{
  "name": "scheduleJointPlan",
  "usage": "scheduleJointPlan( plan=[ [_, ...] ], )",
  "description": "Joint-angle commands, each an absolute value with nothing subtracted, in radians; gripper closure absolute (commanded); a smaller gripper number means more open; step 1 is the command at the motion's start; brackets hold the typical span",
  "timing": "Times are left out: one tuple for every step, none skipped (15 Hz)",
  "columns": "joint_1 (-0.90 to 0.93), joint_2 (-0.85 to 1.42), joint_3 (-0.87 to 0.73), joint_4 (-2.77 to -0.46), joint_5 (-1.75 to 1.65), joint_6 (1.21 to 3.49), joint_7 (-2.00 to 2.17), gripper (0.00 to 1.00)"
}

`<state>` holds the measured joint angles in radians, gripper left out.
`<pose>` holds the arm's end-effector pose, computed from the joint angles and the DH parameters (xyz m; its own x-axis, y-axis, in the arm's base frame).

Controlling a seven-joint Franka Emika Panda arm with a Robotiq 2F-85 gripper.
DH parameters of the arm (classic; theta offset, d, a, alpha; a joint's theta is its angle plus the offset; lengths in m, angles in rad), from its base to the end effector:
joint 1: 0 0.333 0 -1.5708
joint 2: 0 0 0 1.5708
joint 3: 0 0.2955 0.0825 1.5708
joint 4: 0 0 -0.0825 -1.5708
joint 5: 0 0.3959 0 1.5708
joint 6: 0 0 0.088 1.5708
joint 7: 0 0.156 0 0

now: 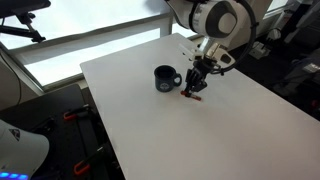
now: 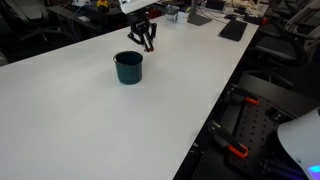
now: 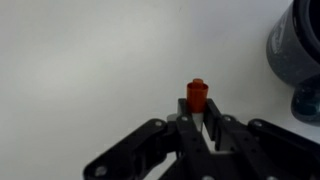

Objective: Remove the marker out of the cup

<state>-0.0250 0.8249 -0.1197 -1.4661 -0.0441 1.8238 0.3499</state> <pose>0.6279 -0.0936 0.0987 0.8062 -0.4549 -0.3782 -0.3758 -0.8876 0.2665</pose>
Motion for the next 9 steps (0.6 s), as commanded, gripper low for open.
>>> scheduleJointPlan(
  plan=[
    [0.009,0.862,-0.145,-1.451,-0.082,1.830,0.397,0.95],
    [0.010,0.875,-0.142,-1.443,-0.083,1.819,0.392,0.95],
    [0.006,0.885,-0.136,-1.437,-0.075,1.811,0.383,0.56],
    [0.005,0.893,-0.134,-1.431,-0.071,1.802,0.380,0.53],
    [0.005,0.899,-0.133,-1.428,-0.068,1.799,0.377,0.48],
    [0.003,0.905,-0.130,-1.423,-0.063,1.793,0.372,0.39],
    [0.001,0.909,-0.129,-1.421,-0.059,1.790,0.370,0.32],
    [-0.004,0.914,-0.125,-1.415,-0.052,1.784,0.364,0.24],
    [-0.007,0.917,-0.121,-1.413,-0.049,1.776,0.348,0.17]
  ],
)
